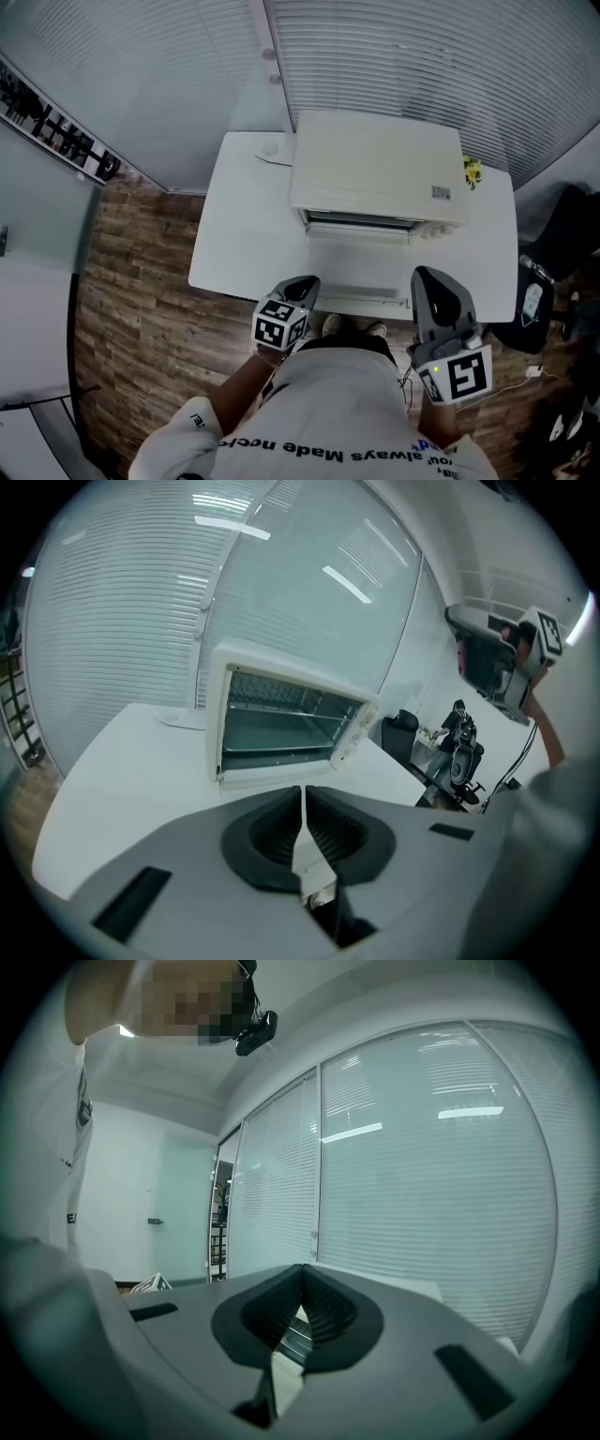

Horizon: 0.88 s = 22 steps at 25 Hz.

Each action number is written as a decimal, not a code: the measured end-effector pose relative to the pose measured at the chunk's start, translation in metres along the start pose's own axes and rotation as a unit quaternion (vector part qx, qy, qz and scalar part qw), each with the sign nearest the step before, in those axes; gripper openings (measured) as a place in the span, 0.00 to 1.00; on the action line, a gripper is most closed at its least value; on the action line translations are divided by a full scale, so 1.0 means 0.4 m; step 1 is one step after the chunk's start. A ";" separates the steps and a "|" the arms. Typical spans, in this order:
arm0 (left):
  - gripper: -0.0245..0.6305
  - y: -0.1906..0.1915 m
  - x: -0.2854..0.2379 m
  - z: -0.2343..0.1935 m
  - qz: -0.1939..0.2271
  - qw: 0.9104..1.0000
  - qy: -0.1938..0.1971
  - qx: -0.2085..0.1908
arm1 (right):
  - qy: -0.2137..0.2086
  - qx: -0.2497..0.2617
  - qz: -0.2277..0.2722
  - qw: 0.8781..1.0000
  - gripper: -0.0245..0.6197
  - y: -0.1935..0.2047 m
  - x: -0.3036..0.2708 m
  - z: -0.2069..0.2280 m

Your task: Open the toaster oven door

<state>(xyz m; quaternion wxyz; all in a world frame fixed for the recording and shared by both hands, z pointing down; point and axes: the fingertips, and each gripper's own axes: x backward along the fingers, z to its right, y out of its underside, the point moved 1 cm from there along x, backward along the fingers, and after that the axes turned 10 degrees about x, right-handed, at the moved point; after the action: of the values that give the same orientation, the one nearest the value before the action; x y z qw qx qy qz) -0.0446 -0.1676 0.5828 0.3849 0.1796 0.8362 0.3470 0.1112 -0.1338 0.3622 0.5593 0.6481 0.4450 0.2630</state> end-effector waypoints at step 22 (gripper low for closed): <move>0.07 -0.418 0.161 0.168 0.226 0.968 0.044 -0.095 | 0.004 0.011 0.007 1.000 0.05 -0.019 -0.017 0.027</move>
<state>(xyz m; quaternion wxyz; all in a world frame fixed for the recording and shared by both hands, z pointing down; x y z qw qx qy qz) -0.0398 -0.2177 0.3982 0.2743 0.3113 0.7532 0.5104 0.1150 -0.1451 0.3536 0.5486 0.6563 0.4451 0.2647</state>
